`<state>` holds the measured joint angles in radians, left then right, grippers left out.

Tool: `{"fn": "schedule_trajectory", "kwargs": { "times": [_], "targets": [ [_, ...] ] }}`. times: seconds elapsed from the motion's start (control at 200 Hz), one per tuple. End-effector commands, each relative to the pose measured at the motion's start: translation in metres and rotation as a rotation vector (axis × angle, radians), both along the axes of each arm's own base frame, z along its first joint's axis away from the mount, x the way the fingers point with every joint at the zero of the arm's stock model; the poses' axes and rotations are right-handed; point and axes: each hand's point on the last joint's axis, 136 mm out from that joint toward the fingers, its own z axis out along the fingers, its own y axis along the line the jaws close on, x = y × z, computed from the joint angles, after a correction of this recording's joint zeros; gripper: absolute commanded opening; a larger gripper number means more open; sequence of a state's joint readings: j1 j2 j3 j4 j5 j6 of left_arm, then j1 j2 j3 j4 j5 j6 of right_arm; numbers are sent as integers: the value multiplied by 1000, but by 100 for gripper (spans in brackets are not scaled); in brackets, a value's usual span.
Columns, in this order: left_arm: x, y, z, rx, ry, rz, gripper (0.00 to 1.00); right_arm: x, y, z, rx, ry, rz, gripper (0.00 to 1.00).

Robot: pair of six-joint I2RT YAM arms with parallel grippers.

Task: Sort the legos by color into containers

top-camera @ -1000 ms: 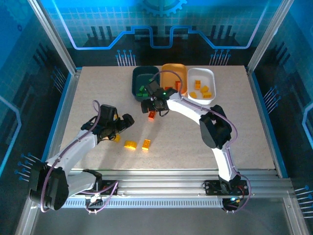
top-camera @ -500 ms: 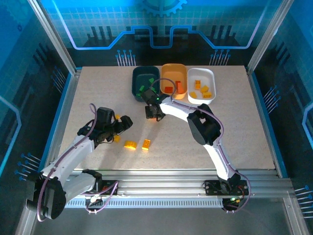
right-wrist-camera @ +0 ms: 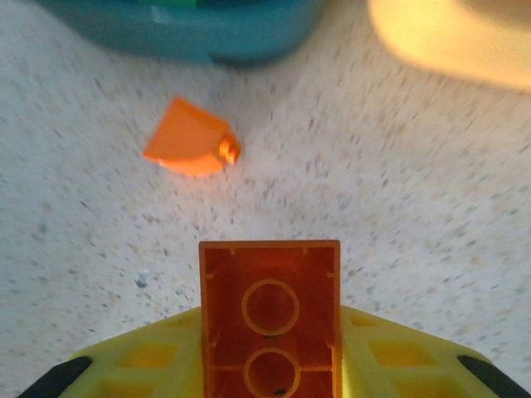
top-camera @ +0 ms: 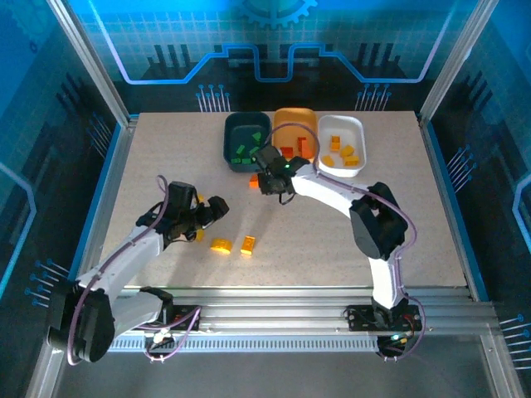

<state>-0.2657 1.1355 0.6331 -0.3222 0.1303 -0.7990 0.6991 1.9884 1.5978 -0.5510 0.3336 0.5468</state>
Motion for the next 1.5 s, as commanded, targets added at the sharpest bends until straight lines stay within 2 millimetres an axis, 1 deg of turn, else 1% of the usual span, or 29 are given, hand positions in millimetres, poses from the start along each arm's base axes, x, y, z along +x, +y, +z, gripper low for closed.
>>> {"fn": "schedule_trajectory", "kwargs": {
  "times": [0.0,0.025,0.08,0.15,0.25,0.37,0.4,0.42,0.43,0.45,0.6,0.675,0.74,0.775,0.865,0.88,0.885,0.895,0.945,1.066,1.116,1.136,1.176,1.271,1.341,1.376,1.421,1.496],
  "targets": [
    [2,-41,1,-122,-8,-116,99,40,-34,22,-10,-71,-44,38],
    [2,-48,1,-122,-9,-140,99,48,-38,22,-10,-72,-46,38],
    [1,-62,1,-117,-4,-190,99,65,-49,17,-22,-58,-57,38],
    [1,-75,0,-113,9,-232,99,86,-60,15,-35,-58,-70,38],
    [0,-83,-4,-109,34,-253,99,111,-74,8,-37,-43,-98,38],
    [1,-85,-7,-102,45,-256,99,135,-82,-1,-33,-28,-108,38],
    [1,-85,-6,-99,45,-260,99,138,-84,-3,-34,-22,-107,39],
    [1,-85,-7,-94,47,-261,99,142,-84,4,-28,-33,-108,39],
    [1,-85,-6,-94,45,-262,99,143,-85,-7,-37,-15,-106,39],
    [2,-85,-5,-92,44,-262,99,145,-86,-11,-39,-6,-110,39],
    [4,-85,-4,-84,43,-266,99,157,-90,-15,-28,1,-112,42],
    [5,-86,-5,-83,45,-268,99,159,-91,-13,-32,-2,-115,52],
    [6,-86,-3,-79,45,-272,99,158,-92,-6,-33,-12,-113,57],
    [7,-86,-2,-74,44,-273,99,157,-93,-3,-32,-15,-113,58],
    [10,-84,4,-50,34,-276,99,151,-92,17,-19,-50,-113,59],
    [10,-83,5,-43,31,-277,99,150,-92,15,-20,-46,-114,60],
    [10,-82,5,-41,31,-276,99,149,-92,22,-15,-56,-114,60],
    [10,-82,6,-37,29,-277,99,148,-92,29,-9,-68,-114,60],
    [13,-79,12,-15,10,-275,99,140,-90,42,6,-92,-114,60],
    [19,-62,31,57,-68,-225,99,108,-77,68,48,-137,-96,62],
    [22,-54,41,86,-117,-200,99,92,-71,78,56,-162,-83,65],
    [23,-50,46,96,-138,-187,99,86,-69,79,57,-167,-79,67],
    [25,-43,55,114,-176,-162,99,73,-64,91,72,-199,-66,69],
    [27,-28,73,137,-253,-109,99,47,-61,100,106,-243,-58,78],
    [25,-17,78,150,-285,-77,99,34,-62,103,135,-248,-61,84],
    [24,-13,80,157,-296,-62,99,29,-61,102,150,-243,-53,84],
    [21,-5,80,171,-303,-37,99,23,-59,96,151,-229,-35,85],
    [16,8,75,180,-299,8,99,15,-53,86,120,-209,2,84]
  ]
}}
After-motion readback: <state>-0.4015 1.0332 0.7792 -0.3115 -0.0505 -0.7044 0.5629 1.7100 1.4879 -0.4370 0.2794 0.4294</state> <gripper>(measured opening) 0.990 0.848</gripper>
